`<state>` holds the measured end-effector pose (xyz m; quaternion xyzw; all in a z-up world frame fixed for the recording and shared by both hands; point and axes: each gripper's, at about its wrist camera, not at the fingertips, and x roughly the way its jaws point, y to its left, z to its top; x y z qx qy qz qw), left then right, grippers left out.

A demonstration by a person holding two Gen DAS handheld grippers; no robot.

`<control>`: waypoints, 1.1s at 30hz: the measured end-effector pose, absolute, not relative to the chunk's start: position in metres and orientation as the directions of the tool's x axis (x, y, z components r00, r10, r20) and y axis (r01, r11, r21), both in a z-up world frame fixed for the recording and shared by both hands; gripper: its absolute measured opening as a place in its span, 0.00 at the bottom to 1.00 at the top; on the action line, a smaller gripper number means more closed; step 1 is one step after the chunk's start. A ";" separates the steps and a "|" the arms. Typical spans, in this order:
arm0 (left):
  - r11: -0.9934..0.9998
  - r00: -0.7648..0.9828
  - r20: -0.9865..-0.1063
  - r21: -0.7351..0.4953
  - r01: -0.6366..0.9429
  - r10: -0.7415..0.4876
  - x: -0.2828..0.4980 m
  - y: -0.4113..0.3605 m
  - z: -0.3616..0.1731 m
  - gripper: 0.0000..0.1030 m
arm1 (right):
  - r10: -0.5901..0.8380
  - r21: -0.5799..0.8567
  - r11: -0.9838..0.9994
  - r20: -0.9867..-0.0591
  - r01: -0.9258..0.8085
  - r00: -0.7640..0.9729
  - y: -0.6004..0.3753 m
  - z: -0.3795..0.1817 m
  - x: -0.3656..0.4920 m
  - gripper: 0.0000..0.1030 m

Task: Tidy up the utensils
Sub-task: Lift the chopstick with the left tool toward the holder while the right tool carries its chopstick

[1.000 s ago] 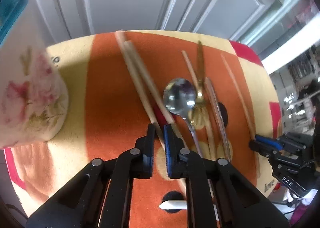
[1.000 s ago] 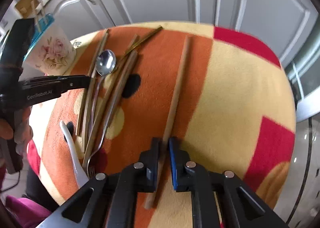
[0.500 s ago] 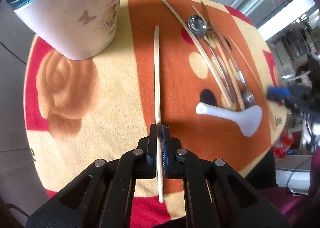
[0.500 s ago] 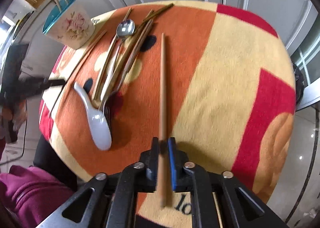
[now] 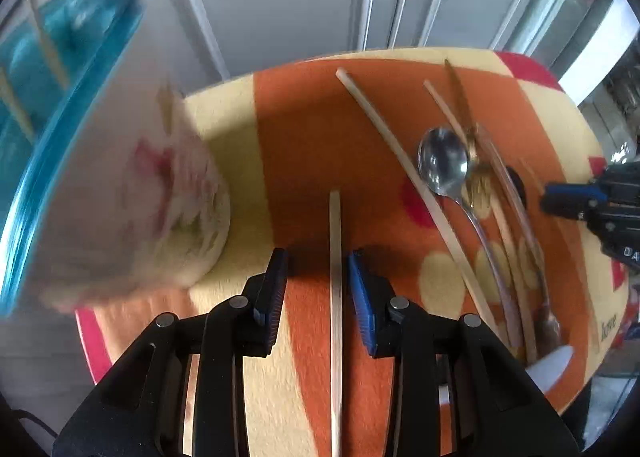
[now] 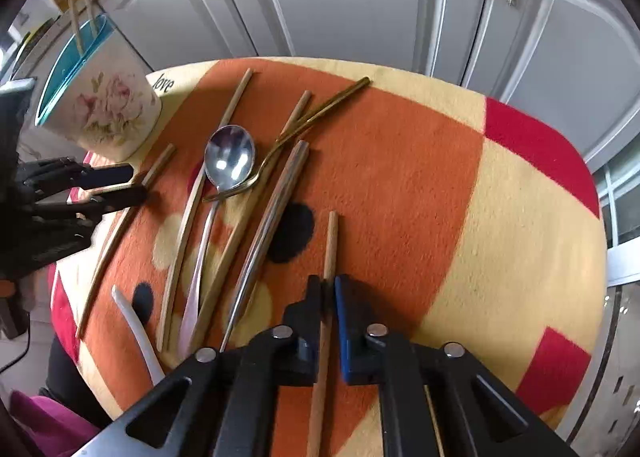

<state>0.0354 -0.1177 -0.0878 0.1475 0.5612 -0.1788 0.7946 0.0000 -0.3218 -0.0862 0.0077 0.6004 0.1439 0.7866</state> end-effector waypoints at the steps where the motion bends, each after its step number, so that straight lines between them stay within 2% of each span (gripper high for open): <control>1: 0.887 0.307 -0.943 0.027 0.460 -0.131 0.036 -0.119 -0.087 0.18 | 0.241 0.191 0.958 -0.942 -0.214 0.235 -0.323 -0.085 0.001 0.06; 2: 0.886 0.289 -0.946 0.003 0.464 -0.148 0.037 -0.119 -0.086 0.04 | 0.250 0.198 0.954 -0.939 -0.223 0.236 -0.322 -0.084 0.002 0.06; 5: 0.889 0.272 -0.936 -0.082 0.450 -0.224 0.033 -0.108 -0.073 0.04 | 0.282 0.224 0.946 -0.925 -0.233 0.254 -0.324 -0.068 -0.006 0.05; 11: 0.875 0.341 -0.861 -0.209 0.436 -0.376 0.005 -0.076 -0.010 0.04 | 0.350 0.281 0.931 -0.867 -0.232 0.356 -0.342 -0.010 -0.038 0.05; 14: 0.871 0.383 -0.830 -0.221 0.439 -0.404 -0.007 -0.065 0.017 0.04 | 0.380 0.305 0.921 -0.835 -0.241 0.399 -0.351 0.017 -0.060 0.05; 27: 0.872 0.566 -0.679 -0.246 0.424 -0.467 -0.051 -0.008 0.126 0.04 | 0.414 0.262 0.904 -0.737 -0.339 0.535 -0.328 0.098 -0.100 0.05; 33: 0.903 0.678 -0.601 -0.217 0.371 -0.423 -0.040 0.023 0.183 0.04 | 0.464 0.236 0.875 -0.660 -0.423 0.591 -0.302 0.150 -0.078 0.05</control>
